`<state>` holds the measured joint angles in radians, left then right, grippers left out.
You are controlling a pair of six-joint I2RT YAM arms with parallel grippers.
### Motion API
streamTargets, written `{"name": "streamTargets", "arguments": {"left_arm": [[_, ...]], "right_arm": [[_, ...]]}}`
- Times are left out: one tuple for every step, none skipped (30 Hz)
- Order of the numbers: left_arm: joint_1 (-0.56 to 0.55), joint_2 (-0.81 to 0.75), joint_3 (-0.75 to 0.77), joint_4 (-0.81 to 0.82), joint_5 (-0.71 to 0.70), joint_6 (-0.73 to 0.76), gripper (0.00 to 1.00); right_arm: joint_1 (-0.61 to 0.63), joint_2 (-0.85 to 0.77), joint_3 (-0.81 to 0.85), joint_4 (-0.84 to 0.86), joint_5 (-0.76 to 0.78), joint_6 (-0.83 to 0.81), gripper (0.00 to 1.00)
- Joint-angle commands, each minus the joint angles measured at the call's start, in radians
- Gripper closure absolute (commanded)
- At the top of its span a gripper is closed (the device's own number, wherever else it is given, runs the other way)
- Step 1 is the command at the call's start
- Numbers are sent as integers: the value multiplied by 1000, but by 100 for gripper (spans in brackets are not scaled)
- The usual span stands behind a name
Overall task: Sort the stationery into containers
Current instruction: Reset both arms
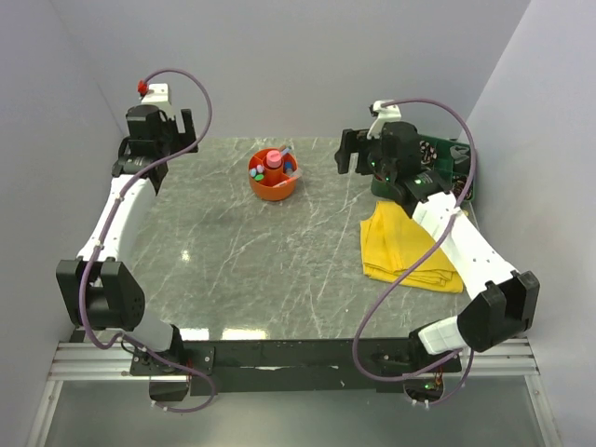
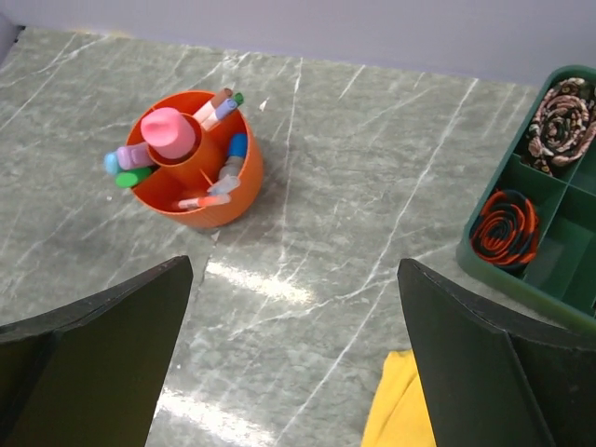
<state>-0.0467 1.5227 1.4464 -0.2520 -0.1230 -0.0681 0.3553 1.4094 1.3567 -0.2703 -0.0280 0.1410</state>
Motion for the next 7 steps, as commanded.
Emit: {"name": "streamTargets", "arguments": {"left_arm": [[16, -36, -9, 5, -1, -48, 1], [16, -41, -12, 5, 2, -47, 0], [16, -44, -17, 7, 3, -44, 1], [19, -45, -20, 7, 5, -42, 1], [21, -50, -21, 8, 8, -41, 1], [21, -52, -27, 10, 11, -38, 1], [21, -52, -30, 13, 14, -36, 1]], "right_arm": [[68, -55, 59, -18, 134, 32, 0], [92, -59, 56, -26, 134, 25, 0], [102, -70, 50, -33, 128, 14, 0], [114, -72, 45, -40, 131, 5, 0], [129, -72, 44, -46, 138, -3, 0], [139, -75, 39, -46, 137, -1, 0], [140, -84, 23, -35, 131, -1, 0]]}}
